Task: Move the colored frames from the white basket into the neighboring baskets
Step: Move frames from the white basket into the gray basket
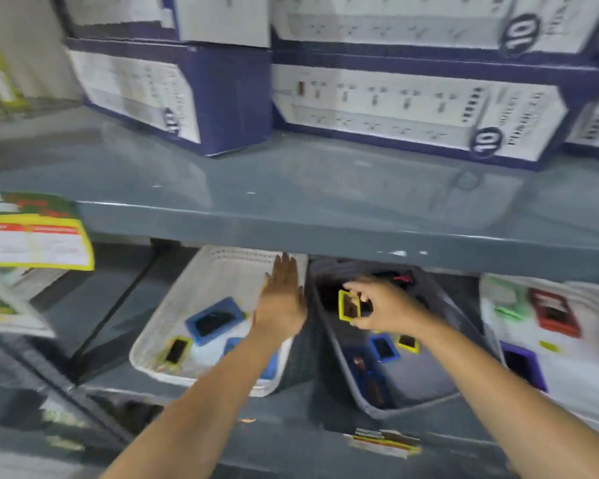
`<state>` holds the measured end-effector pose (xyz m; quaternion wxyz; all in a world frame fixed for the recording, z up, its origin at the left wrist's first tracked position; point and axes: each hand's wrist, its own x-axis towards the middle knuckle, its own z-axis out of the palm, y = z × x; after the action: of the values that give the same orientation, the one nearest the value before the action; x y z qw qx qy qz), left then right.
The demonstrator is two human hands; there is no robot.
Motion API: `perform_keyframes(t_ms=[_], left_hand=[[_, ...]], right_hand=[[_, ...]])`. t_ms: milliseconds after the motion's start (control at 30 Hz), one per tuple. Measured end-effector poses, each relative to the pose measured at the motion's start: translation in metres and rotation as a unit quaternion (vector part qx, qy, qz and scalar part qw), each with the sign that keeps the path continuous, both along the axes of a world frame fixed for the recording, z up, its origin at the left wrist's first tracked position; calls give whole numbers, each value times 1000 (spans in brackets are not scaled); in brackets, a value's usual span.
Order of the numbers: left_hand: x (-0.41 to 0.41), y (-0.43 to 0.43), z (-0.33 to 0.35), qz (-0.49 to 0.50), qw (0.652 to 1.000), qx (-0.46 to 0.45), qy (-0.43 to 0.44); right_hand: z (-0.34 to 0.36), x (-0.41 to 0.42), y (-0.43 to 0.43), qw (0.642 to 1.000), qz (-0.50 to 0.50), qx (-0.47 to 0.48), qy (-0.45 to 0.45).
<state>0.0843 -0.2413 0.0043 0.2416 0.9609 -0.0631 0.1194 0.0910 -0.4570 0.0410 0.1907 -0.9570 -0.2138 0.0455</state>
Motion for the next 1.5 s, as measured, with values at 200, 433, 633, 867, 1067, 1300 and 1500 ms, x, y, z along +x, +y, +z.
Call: perform_keyframes(t_ms=[200,433,633,867,1067,1300,1500], left_hand=[[-12,-102,-21,-20,998,-16,61],[-16,-112,-39,33,999,0,36],[-17,-109,-42,39,998,1,55],[-17,-108,-41,27,997,9,67],[-15,-108,-41,16,995,50,80],[-28,-73,-14,-6,998,49,26],[-29,103,2,159,980,108,48]], right_hand=[[-9,-52,-82,989,-10,-142,26],[-23,-61,-90,970,45,-192,144],[-29,-54,-69,956,84,-232,160],[-36,-54,-66,954,87,-235,164],[-36,-55,-67,958,66,-220,169],[-31,-51,-54,978,31,-171,114],[-22,-34,19,993,55,-107,-7]])
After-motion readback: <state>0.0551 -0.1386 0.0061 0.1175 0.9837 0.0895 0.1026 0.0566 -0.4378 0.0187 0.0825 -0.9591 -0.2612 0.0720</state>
